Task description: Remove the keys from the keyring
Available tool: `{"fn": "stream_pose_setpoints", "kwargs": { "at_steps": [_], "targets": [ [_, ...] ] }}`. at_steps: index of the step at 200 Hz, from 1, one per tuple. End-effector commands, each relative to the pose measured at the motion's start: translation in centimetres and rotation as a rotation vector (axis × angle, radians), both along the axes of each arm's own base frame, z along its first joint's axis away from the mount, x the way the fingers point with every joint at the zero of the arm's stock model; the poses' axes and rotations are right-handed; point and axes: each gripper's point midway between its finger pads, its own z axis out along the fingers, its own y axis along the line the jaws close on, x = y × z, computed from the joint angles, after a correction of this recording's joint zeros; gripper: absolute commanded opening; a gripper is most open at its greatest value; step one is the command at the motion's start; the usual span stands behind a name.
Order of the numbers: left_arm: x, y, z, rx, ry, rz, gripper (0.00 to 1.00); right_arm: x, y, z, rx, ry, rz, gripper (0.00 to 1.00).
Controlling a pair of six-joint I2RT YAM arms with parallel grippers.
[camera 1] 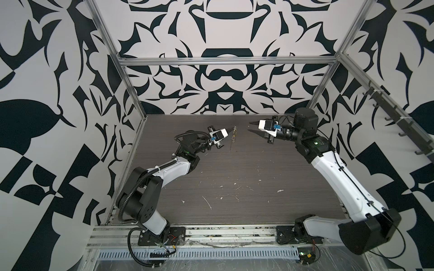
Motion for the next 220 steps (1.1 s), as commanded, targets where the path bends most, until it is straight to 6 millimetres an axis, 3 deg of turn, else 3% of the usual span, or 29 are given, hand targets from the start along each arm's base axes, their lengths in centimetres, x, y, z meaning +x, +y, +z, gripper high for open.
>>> {"fn": "stream_pose_setpoints", "kwargs": {
  "at_steps": [1,44,103,220],
  "targets": [
    [0.2,0.2,2.2,-0.025,-0.136,-0.004,0.0,-0.3,0.2,1.6,-0.018,-0.046,0.039,0.27],
    [1.2,0.5,1.9,0.014,-0.183,-0.004,0.0,1.4,0.5,1.2,-0.079,-0.059,0.031,0.23],
    [1.7,0.3,0.6,0.098,-0.222,0.024,0.0,3.4,2.2,-2.6,-0.209,-0.064,0.029,0.24],
    [1.5,0.1,2.2,0.088,-0.275,0.029,0.0,4.8,3.8,-3.1,-0.282,-0.168,0.014,0.25]
  ]
}}
